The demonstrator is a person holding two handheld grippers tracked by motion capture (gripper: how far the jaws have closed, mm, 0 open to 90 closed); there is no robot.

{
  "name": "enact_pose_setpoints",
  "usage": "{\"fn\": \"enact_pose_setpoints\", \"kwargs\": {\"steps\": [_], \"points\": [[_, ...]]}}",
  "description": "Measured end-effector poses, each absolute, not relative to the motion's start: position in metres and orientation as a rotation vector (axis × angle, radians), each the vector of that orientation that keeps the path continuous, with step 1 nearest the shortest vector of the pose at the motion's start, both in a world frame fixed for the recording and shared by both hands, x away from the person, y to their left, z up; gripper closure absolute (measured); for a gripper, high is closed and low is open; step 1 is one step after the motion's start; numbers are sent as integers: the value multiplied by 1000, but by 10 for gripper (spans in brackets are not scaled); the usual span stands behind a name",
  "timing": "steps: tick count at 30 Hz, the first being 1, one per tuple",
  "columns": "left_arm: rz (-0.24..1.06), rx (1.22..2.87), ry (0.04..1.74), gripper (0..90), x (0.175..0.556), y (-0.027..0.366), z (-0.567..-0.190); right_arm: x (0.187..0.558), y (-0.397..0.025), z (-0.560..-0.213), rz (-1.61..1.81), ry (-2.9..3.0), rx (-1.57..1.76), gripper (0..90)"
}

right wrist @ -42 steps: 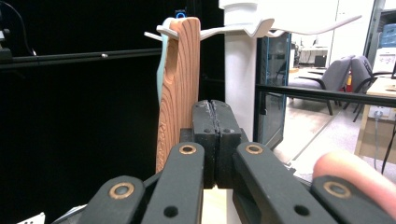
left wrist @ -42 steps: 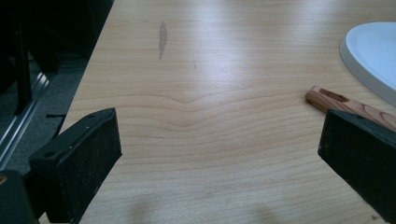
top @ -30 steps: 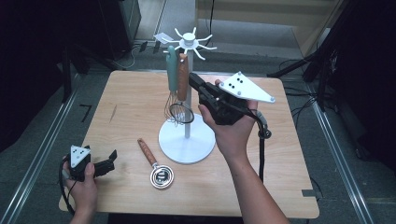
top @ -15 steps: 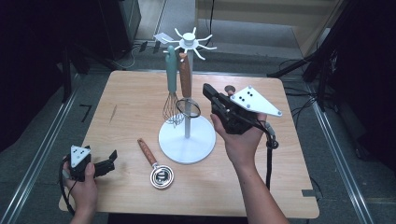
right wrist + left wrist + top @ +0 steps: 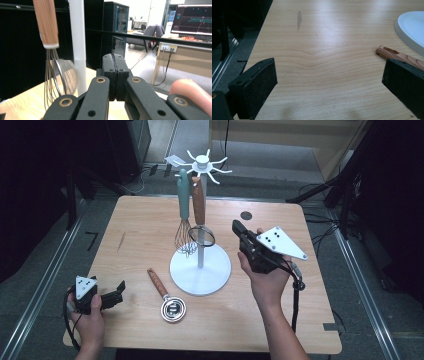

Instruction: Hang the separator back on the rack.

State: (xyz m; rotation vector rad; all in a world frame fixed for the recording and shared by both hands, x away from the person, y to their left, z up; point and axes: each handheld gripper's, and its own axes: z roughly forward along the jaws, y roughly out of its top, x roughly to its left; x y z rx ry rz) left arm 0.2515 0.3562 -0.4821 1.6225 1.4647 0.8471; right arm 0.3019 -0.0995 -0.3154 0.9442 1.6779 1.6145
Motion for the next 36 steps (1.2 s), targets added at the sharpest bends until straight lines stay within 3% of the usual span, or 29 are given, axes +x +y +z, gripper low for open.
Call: {"fn": "enact_pose_setpoints", "kwargs": {"steps": [13,23,32,36], "points": [[836,1626,1470,0,251,356,-482,297,-122,-345,1584,1705,1002,900],[832,1627,1469,0,251,356,-482,293,-142,-368,1493,1748,1010,831],[835,1630,1479,1,251,356,-482,290,-154,-389,1398,1746,1040,670],[857,1623,1504,71,251,355,-482,286,-164,-397,1427,1700,1090,583]]}}
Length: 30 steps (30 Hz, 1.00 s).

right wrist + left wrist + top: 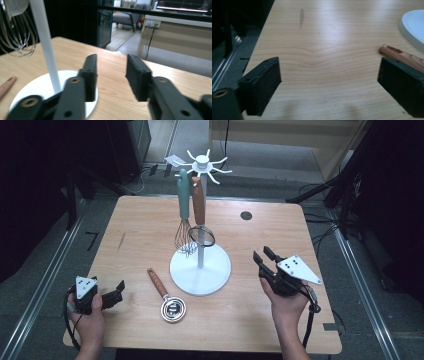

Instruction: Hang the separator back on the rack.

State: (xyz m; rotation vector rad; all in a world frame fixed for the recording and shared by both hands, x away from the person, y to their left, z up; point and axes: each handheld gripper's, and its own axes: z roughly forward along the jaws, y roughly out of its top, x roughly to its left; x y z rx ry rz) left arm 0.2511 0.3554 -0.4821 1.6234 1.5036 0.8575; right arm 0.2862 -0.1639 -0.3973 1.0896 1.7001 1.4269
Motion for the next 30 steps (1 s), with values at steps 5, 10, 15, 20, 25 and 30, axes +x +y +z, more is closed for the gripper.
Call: {"fn": "enact_pose_setpoints", "kwargs": {"steps": [5,10,15,20,25,30], "points": [[863,1628,1514,71,251,355,-482,276,-171,-405,1395,1681,1108,401],[861,1621,1508,74,250,355,-481,269,-177,-413,1370,1704,1136,306],[878,1629,1533,163,249,350,-480,261,-183,-430,1357,1725,1165,260],[819,1662,1479,358,245,342,-480,250,-183,-445,1345,1726,1200,333],[739,1732,1427,603,240,327,-481,238,-185,-450,1363,1698,1227,355],[645,1775,1394,797,238,313,-482,228,-189,-462,1369,1712,1265,449]]}}
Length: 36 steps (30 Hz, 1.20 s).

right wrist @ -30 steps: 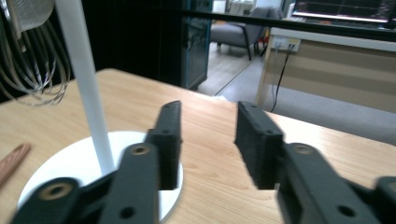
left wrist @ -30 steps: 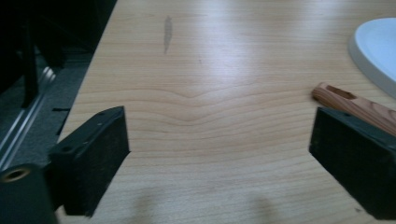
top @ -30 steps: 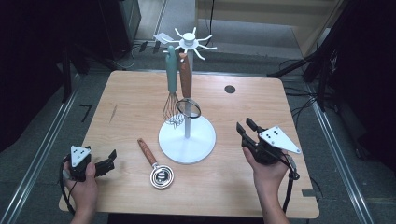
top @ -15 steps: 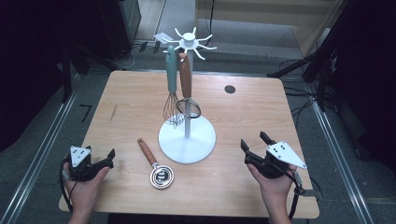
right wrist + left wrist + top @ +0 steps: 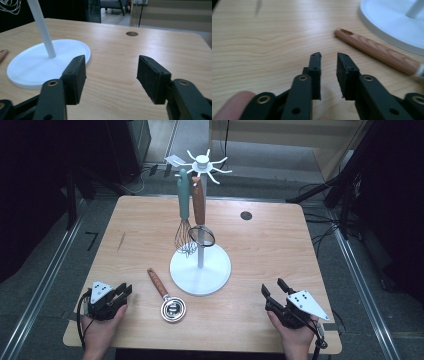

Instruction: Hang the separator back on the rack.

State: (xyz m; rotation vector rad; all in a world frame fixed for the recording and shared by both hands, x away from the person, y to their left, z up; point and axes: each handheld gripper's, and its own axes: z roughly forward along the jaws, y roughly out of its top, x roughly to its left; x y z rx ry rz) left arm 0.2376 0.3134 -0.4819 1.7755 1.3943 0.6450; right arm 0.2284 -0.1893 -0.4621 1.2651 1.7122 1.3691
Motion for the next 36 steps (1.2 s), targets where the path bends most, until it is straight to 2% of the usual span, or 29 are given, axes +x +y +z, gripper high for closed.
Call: {"fn": "enact_pose_setpoints", "kwargs": {"steps": [4,10,22,36], "points": [[562,1817,1348,900,235,298,-483,227,-187,-468,1392,1713,1284,495],[483,1923,1251,900,233,273,-486,230,-179,-471,1443,1743,1269,501],[350,2019,1185,900,234,252,-490,231,-170,-472,1444,1781,1274,517],[321,2042,1138,900,233,239,-491,232,-163,-474,1428,1829,1270,521]]}}
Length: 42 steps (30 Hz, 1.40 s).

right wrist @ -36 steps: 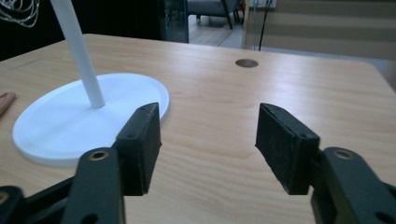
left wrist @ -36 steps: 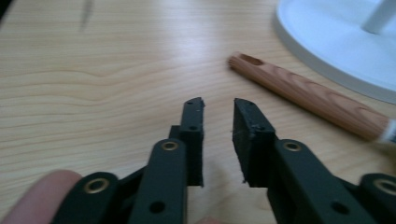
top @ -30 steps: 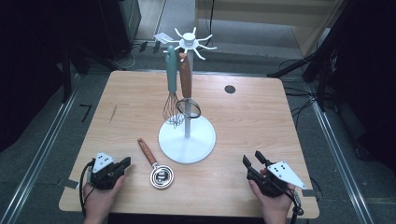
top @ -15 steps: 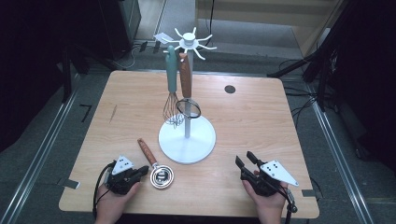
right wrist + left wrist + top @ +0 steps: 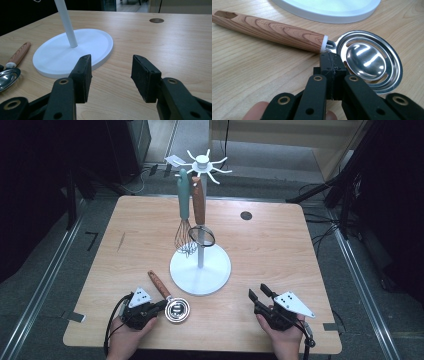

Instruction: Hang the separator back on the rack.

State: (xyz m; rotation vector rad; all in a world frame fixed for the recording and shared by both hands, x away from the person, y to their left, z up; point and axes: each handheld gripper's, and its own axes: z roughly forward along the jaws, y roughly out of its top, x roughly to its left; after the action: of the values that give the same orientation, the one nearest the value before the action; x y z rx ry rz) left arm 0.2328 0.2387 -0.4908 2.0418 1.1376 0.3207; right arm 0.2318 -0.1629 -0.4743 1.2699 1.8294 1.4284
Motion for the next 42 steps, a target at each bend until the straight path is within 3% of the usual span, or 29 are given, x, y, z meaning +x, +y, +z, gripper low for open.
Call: {"fn": "enact_pose_setpoints", "kwargs": {"steps": [9,18,31,42], "points": [[300,2059,1107,900,229,227,-491,230,-157,-474,1452,1852,1249,508],[276,2069,1090,900,225,212,-492,226,-138,-474,1489,1918,1210,561],[265,2075,1077,900,222,203,-492,222,-73,-483,1544,2200,1085,897],[249,2079,1065,900,221,198,-492,220,-34,-501,1418,2444,1015,900]]}}
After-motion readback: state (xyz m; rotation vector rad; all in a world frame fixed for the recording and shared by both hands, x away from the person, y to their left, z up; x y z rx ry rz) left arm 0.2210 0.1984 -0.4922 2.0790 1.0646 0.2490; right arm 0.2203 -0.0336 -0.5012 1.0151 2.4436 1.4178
